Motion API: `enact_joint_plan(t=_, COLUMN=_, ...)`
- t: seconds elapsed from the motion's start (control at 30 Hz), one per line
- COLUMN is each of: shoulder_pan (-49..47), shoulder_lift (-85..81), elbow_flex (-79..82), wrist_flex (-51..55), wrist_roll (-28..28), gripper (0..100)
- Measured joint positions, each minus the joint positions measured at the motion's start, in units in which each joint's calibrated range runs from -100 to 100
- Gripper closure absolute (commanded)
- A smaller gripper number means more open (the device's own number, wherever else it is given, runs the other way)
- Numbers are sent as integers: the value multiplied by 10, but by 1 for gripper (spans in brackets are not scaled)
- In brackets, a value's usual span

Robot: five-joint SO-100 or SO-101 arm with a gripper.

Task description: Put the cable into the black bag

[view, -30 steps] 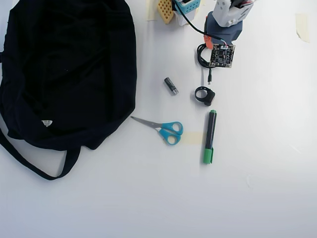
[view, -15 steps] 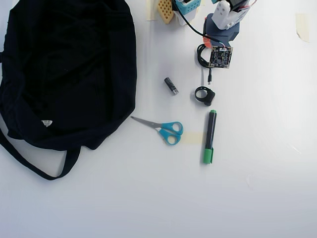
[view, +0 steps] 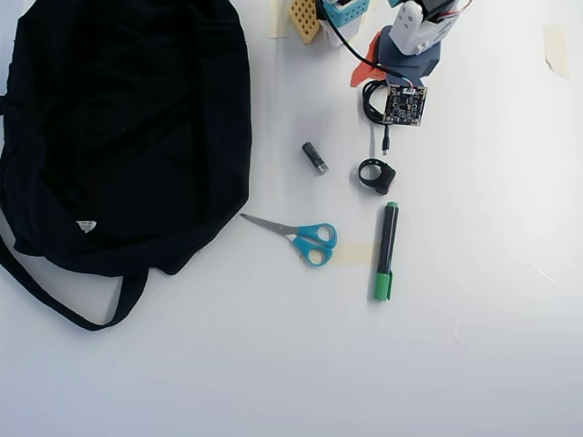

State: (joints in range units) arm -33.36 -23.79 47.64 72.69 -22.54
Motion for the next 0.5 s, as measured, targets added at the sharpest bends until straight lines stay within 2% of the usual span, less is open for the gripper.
enact_joint_plan(t=0.3, shoulder_pan=-11, shoulder_lift=0, elbow_flex=0, wrist_flex=-1, wrist_roll=2, gripper=62)
enact_joint_plan(t=0.5, shoulder_pan=-25, shoulder_lift=0, elbow_flex=0, wrist_flex=-57, wrist_roll=4, gripper=62)
